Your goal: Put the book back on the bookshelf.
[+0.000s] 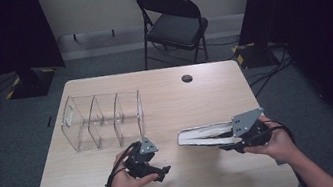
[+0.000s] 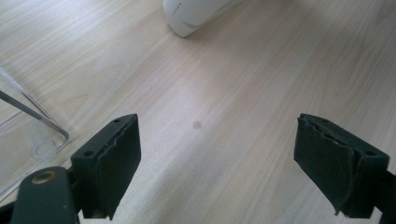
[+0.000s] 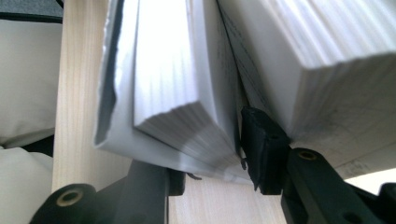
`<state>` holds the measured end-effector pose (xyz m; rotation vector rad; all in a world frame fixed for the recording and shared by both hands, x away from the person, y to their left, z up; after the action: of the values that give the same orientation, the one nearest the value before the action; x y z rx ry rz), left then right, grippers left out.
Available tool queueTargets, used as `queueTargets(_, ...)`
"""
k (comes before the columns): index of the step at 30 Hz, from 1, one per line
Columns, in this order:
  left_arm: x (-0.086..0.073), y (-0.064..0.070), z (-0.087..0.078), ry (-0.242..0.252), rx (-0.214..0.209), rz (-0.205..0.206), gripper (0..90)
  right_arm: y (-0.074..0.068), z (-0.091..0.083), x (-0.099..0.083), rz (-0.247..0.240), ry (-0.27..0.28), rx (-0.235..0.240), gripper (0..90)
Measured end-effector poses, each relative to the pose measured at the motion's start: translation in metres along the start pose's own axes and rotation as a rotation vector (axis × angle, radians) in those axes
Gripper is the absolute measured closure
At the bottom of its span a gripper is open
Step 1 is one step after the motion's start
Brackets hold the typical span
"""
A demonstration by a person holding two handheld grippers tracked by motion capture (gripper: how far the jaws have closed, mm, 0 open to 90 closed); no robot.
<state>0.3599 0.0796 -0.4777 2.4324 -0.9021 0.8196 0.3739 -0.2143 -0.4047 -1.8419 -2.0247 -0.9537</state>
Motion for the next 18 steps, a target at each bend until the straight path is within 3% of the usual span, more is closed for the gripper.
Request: queueTargets(18,-0.007,-0.001,0.006,-0.035,-0.001,-0.005,14.8,0.014,-0.012,0.006,-0.008,-0.031,-0.010,73.8)
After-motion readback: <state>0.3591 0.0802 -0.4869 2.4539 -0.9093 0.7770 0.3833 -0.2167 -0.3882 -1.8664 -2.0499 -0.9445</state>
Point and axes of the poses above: each handheld gripper's, and its own axes: z roughly forward along the jaws, x roughly out of its top, y roughly to its right, the point moved 4 cm from there along z, roughly forward along the jaws, and after that the axes turned 11 degrees about -z, right-handed, at the moved point
